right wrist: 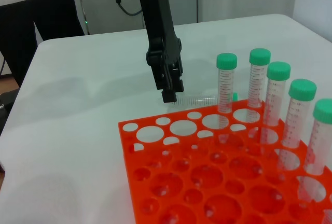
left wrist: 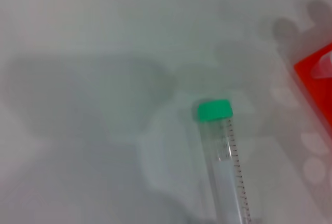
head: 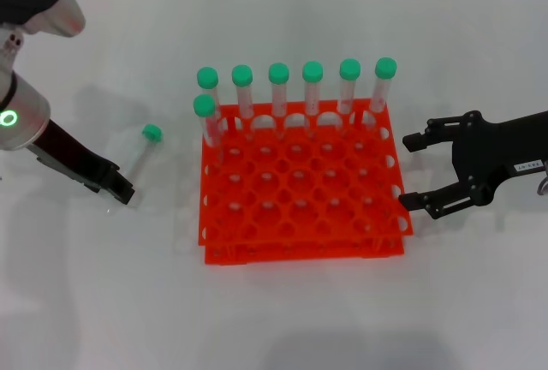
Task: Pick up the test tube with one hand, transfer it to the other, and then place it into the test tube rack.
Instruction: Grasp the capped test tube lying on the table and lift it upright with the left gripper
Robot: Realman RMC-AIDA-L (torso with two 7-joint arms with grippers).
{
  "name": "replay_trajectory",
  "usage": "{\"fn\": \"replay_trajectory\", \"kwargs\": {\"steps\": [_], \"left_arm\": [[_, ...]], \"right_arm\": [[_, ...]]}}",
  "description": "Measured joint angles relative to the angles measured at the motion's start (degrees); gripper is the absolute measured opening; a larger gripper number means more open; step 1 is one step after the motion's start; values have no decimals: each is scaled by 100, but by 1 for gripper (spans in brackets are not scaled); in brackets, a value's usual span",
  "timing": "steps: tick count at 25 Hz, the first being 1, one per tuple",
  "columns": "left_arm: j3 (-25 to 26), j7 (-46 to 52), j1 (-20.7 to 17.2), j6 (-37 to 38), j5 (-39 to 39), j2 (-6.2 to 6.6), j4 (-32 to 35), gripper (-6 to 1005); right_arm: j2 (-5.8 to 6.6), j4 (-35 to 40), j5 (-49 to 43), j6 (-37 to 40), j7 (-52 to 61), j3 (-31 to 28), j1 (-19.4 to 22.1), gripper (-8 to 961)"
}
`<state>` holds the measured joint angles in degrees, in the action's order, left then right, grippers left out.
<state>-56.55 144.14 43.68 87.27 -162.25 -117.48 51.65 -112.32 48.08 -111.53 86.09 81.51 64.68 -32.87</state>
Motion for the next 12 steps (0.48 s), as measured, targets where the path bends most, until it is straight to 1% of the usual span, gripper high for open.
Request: {"fn": "replay_trajectory", "kwargs": {"steps": [5, 12], "left_arm": [[-162, 134, 1, -57, 1, -1, -15, 443], [-186, 196, 56, -71, 1, -10, -15, 405]], "right_arm": [[-2, 0, 0, 11, -16, 0, 0, 872], [-6, -1, 0, 38, -19, 50, 0, 872]]}}
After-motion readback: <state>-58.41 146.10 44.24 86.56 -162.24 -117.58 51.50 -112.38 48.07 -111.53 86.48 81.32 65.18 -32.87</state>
